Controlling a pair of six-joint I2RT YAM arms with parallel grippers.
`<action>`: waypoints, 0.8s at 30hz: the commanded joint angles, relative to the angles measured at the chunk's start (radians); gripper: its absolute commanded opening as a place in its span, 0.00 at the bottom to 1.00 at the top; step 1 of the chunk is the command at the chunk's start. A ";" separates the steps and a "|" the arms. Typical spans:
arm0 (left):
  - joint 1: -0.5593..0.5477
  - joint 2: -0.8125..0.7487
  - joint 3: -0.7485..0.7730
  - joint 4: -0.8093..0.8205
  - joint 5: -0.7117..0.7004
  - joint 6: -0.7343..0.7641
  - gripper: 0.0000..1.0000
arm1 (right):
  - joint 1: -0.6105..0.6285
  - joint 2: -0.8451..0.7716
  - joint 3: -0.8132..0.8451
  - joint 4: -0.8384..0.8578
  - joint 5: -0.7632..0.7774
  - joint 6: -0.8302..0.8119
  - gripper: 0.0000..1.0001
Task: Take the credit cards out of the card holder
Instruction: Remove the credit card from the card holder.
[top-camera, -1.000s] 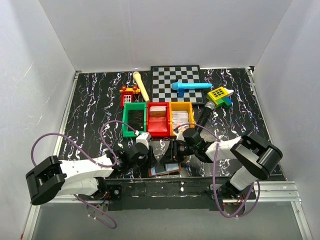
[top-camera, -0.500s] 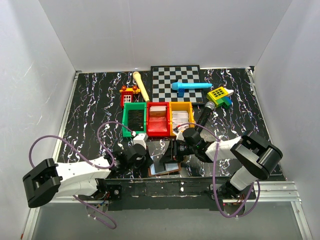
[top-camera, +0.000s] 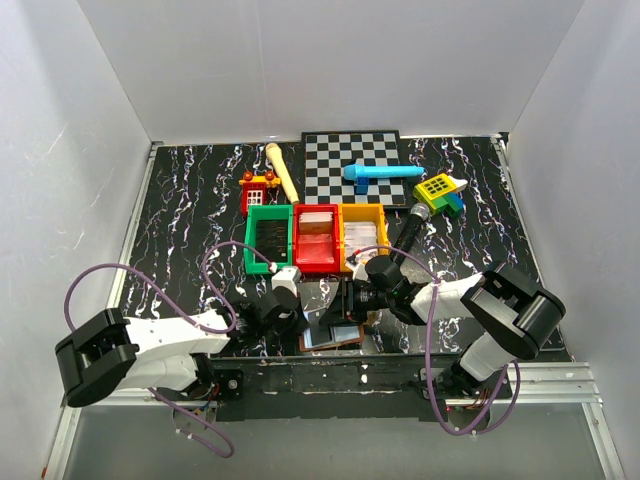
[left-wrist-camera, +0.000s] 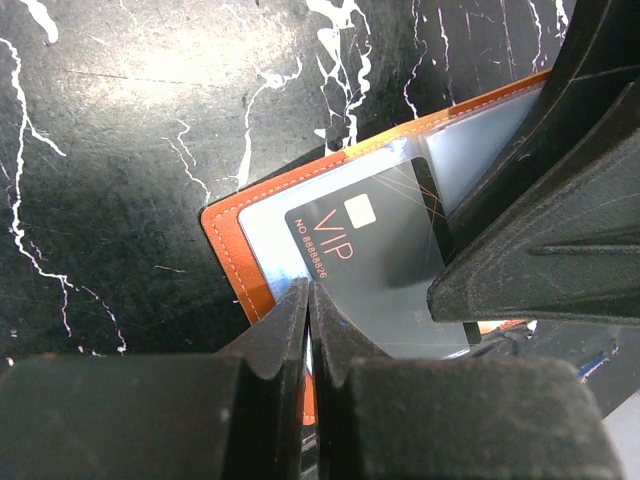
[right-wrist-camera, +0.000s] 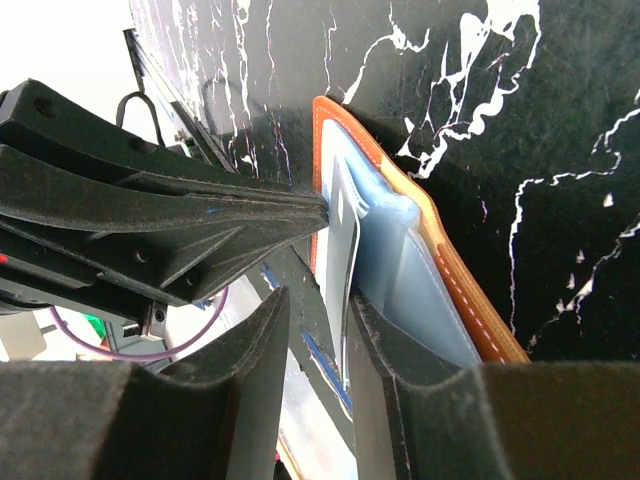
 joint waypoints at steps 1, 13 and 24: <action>-0.004 0.027 0.020 0.010 0.031 0.026 0.00 | 0.007 0.010 0.045 0.035 -0.022 -0.004 0.37; -0.004 0.067 0.026 0.042 0.054 0.037 0.00 | 0.007 0.039 0.073 0.034 -0.039 -0.004 0.38; -0.004 0.066 0.005 0.034 0.028 0.014 0.00 | 0.005 -0.016 0.080 -0.061 -0.023 -0.050 0.38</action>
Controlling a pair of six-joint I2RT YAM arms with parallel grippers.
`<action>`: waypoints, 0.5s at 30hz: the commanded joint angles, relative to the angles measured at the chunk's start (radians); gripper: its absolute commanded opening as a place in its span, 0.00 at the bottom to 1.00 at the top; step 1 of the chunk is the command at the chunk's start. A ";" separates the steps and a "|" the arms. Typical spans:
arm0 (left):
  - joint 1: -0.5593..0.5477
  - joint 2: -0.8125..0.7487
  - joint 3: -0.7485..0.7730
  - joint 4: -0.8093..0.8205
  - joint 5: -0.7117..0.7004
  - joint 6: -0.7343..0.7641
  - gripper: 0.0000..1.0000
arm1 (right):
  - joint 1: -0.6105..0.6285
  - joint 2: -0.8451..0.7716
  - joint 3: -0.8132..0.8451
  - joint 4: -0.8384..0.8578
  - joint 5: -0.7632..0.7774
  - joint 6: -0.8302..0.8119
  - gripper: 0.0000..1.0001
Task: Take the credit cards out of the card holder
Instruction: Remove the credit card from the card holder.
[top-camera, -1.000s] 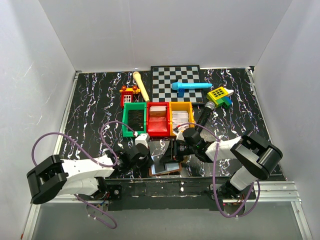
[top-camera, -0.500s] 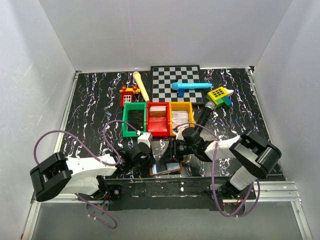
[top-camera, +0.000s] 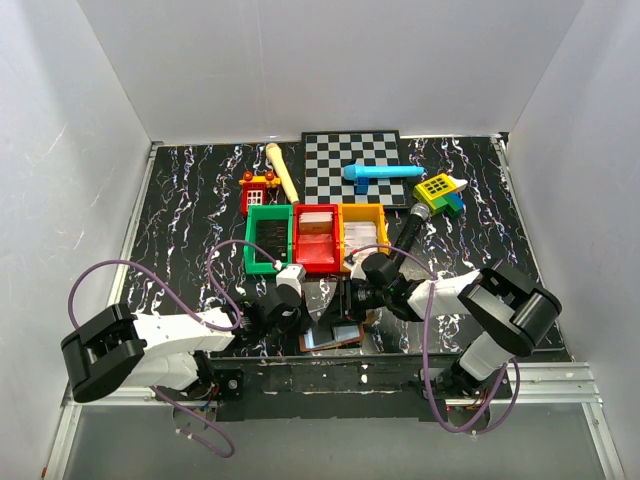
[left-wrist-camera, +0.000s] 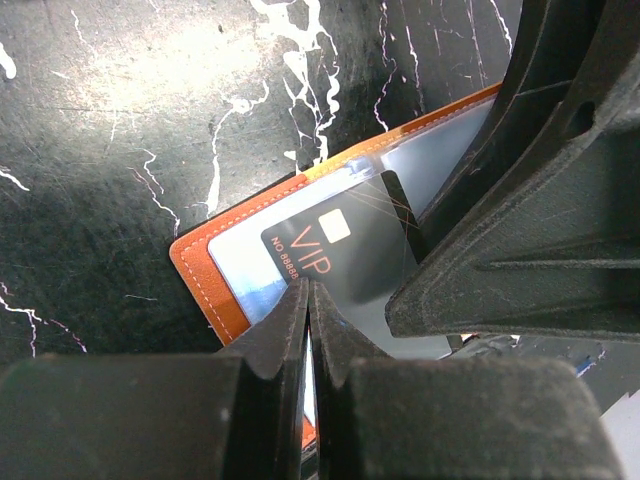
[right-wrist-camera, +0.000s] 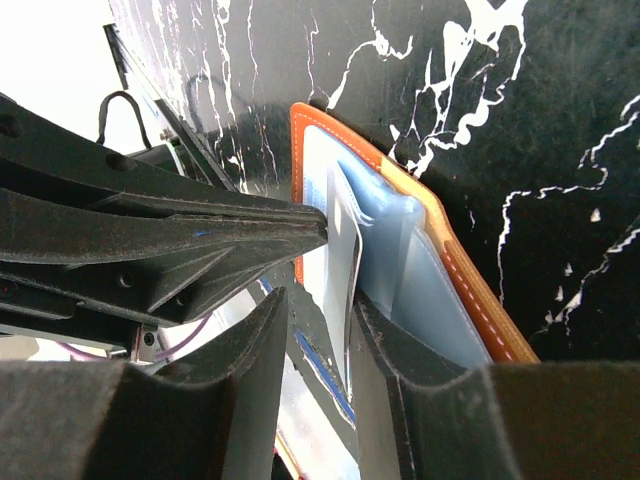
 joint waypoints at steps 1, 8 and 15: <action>-0.004 0.022 -0.013 -0.027 0.007 -0.011 0.00 | 0.007 -0.047 0.040 -0.005 -0.016 -0.032 0.38; -0.004 0.013 -0.030 -0.037 -0.009 -0.027 0.00 | -0.002 -0.073 0.018 -0.009 -0.009 -0.035 0.36; -0.004 -0.001 -0.035 -0.050 -0.018 -0.037 0.00 | -0.010 -0.096 0.013 -0.026 -0.004 -0.041 0.35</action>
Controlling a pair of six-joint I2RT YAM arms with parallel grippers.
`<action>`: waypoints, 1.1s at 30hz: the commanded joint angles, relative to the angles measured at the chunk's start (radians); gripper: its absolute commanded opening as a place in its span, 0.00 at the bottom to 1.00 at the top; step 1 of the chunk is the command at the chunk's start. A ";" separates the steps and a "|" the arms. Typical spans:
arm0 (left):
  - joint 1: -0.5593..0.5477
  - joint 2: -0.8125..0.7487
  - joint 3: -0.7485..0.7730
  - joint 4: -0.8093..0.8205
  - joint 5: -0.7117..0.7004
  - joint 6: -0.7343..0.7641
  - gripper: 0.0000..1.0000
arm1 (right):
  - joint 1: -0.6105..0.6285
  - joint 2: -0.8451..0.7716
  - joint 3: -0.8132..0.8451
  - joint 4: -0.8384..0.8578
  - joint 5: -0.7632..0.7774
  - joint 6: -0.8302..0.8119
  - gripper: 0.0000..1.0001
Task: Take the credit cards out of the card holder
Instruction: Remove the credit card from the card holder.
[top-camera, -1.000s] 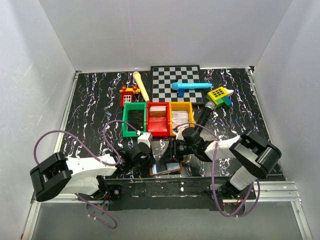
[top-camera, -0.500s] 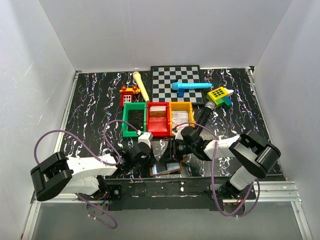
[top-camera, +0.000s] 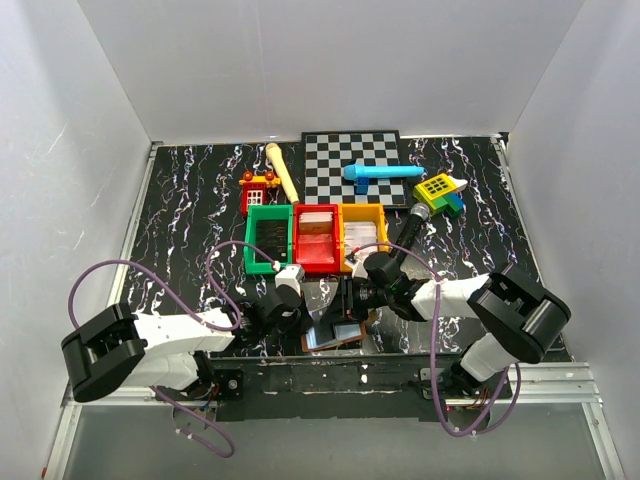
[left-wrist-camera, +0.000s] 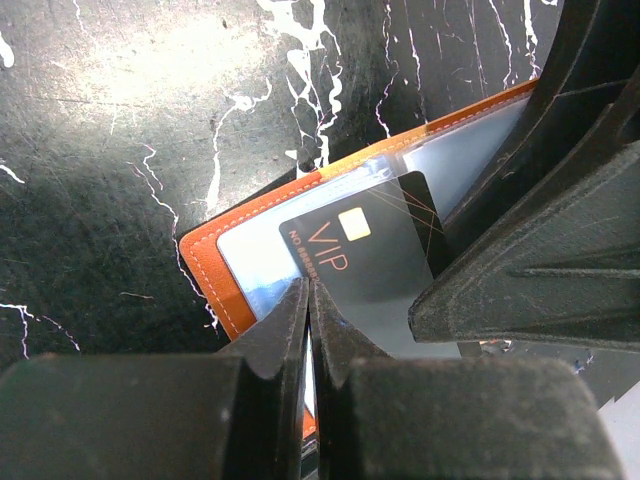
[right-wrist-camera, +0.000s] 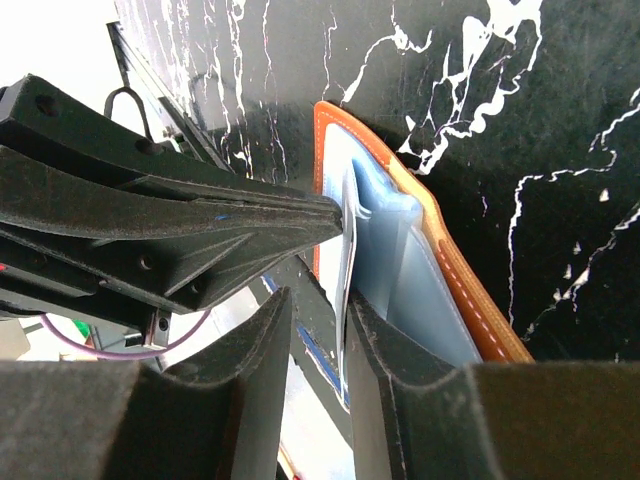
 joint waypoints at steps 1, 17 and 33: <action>-0.004 -0.009 -0.030 -0.063 -0.015 -0.005 0.00 | -0.005 -0.040 0.010 0.032 -0.010 -0.014 0.34; -0.003 -0.001 -0.038 -0.066 -0.021 -0.018 0.00 | -0.015 -0.098 -0.010 -0.003 0.007 -0.025 0.31; -0.004 -0.020 -0.045 -0.070 -0.024 -0.024 0.00 | -0.021 -0.135 -0.006 -0.084 0.030 -0.045 0.22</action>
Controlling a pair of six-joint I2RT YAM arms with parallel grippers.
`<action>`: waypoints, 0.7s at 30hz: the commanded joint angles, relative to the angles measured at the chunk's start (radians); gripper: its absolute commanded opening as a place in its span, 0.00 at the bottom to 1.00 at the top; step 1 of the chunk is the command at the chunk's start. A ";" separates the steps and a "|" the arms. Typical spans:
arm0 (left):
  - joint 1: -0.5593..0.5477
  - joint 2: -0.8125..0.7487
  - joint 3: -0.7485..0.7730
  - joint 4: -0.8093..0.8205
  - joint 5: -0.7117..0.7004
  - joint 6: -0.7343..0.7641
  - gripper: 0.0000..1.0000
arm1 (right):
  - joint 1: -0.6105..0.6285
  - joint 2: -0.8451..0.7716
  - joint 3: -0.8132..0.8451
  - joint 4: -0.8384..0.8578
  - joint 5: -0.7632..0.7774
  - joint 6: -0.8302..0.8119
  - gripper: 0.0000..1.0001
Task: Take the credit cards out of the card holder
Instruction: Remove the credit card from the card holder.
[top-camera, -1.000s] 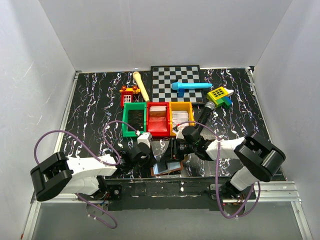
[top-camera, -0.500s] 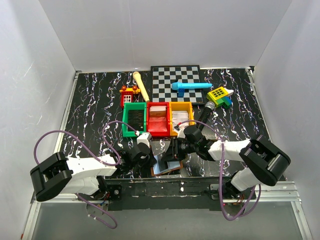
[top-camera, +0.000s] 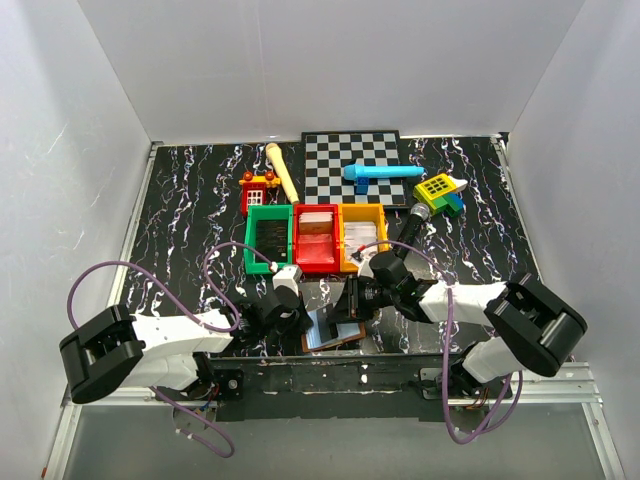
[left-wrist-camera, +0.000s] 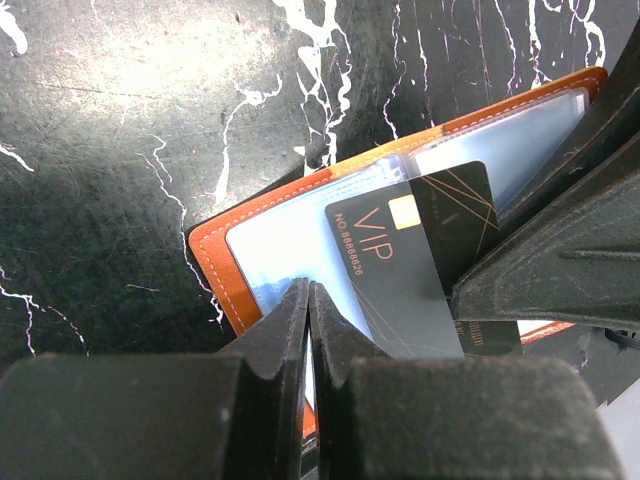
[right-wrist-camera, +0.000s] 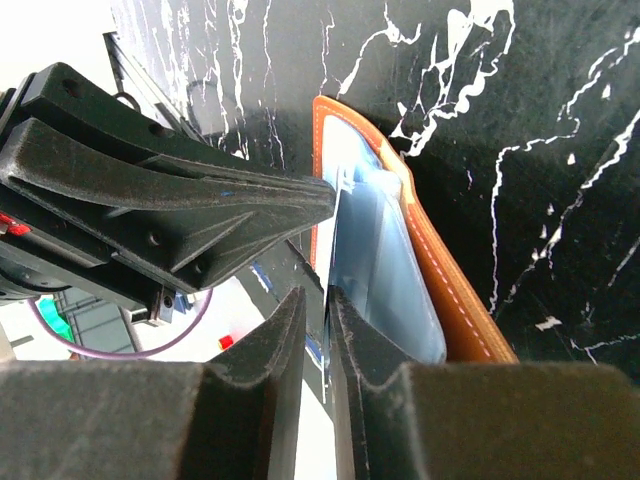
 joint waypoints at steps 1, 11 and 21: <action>-0.004 -0.007 -0.032 -0.071 -0.015 0.003 0.00 | -0.008 -0.047 0.011 -0.015 0.001 -0.019 0.22; -0.004 -0.011 -0.034 -0.071 -0.015 0.000 0.00 | -0.008 -0.076 0.020 -0.072 0.018 -0.037 0.24; -0.004 -0.020 -0.042 -0.073 -0.016 -0.005 0.00 | -0.008 -0.095 0.035 -0.133 0.030 -0.053 0.05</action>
